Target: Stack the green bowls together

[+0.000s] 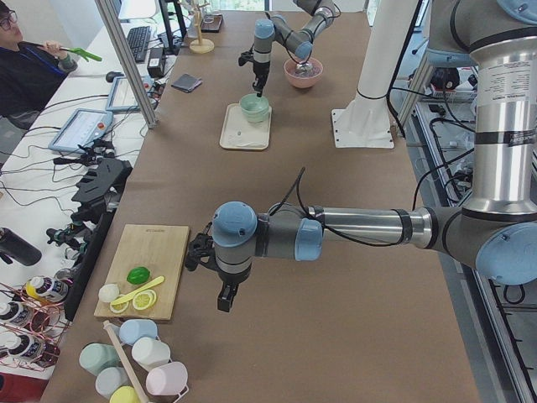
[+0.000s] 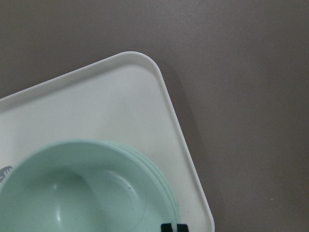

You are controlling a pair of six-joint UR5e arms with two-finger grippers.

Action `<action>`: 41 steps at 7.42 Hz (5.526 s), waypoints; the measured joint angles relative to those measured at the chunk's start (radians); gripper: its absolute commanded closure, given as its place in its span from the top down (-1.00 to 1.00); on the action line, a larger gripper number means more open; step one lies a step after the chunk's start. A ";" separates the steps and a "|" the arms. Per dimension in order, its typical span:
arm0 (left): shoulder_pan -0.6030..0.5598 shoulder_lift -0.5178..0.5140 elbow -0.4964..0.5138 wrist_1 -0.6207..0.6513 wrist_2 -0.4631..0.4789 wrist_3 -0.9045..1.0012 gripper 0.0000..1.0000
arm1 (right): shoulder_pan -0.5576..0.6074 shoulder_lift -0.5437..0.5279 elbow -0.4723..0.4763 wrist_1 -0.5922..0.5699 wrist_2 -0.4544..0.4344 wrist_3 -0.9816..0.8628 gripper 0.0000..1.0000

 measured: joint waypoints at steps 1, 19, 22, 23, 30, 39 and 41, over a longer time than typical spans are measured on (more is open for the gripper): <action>0.000 0.000 0.000 0.000 0.000 0.000 0.96 | 0.000 -0.003 0.003 0.000 0.002 0.000 -1.00; 0.000 0.000 -0.001 0.000 -0.002 0.000 0.96 | 0.001 -0.005 0.015 -0.011 0.006 -0.023 1.00; 0.000 0.000 -0.001 0.001 -0.002 0.000 0.96 | 0.015 -0.003 0.024 -0.010 0.010 -0.049 1.00; 0.000 0.000 -0.001 0.001 -0.002 0.000 0.96 | 0.033 -0.004 0.026 -0.011 0.017 -0.067 1.00; -0.001 0.002 -0.010 0.003 -0.021 -0.102 0.96 | 0.401 -0.236 0.021 -0.049 0.252 -0.759 1.00; 0.002 0.056 -0.053 -0.055 -0.049 -0.229 0.96 | 0.863 -0.729 0.106 -0.061 0.319 -1.366 1.00; 0.002 0.106 -0.035 -0.141 -0.048 -0.229 0.96 | 0.874 -0.747 0.144 -0.090 0.312 -1.368 1.00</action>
